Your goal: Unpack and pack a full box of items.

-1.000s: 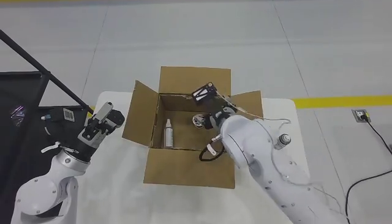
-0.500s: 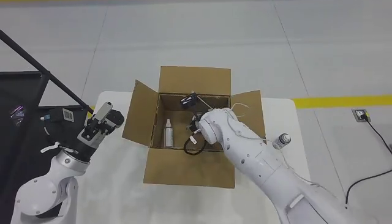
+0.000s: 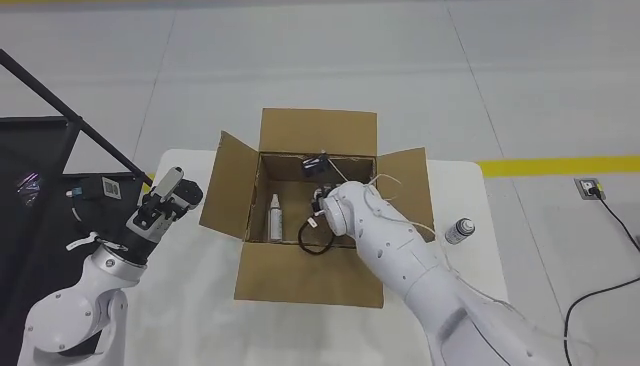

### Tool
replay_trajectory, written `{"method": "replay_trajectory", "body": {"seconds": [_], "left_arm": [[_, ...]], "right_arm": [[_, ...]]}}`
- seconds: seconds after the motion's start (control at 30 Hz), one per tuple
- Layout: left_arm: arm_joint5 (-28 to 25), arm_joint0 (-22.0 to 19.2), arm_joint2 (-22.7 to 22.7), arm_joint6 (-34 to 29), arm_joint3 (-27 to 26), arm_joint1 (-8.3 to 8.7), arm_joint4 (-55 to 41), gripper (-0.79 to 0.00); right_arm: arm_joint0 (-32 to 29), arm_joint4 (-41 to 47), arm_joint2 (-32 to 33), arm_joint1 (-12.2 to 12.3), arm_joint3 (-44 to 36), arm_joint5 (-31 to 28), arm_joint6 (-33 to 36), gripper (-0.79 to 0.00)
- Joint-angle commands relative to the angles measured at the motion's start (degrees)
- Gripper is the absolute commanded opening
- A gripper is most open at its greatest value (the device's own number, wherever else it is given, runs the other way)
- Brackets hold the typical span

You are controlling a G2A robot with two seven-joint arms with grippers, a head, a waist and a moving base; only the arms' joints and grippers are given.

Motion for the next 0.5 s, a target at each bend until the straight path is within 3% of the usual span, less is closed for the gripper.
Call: {"method": "replay_trajectory", "body": {"seconds": [0.0, 0.13, 0.23, 0.3, 0.33, 0.47], "left_arm": [[0.0, 0.0, 0.0, 0.0, 0.0, 0.0, 0.0, 0.0], [0.0, 0.0, 0.0, 0.0, 0.0, 0.0, 0.0, 0.0], [0.0, 0.0, 0.0, 0.0, 0.0, 0.0, 0.0, 0.0], [0.0, 0.0, 0.0, 0.0, 0.0, 0.0, 0.0, 0.0], [0.0, 0.0, 0.0, 0.0, 0.0, 0.0, 0.0, 0.0], [0.0, 0.0, 0.0, 0.0, 0.0, 0.0, 0.0, 0.0]], "right_arm": [[0.2, 0.2, -0.1, -0.6, 1.1, -0.3, -0.4, -0.24], [0.9, 0.5, -0.2, -2.0, 3.5, -0.9, -1.1, -0.24], [1.3, 0.6, -0.1, -2.8, 5.0, -1.3, -1.7, -0.505], [1.5, 1.0, 0.2, -3.2, 6.0, -1.5, -2.3, -0.73], [1.6, 1.1, 0.3, -3.4, 6.4, -1.6, -2.5, -0.785], [2.2, 1.4, 0.7, -3.9, 7.7, -1.9, -3.2, -0.785]]}}
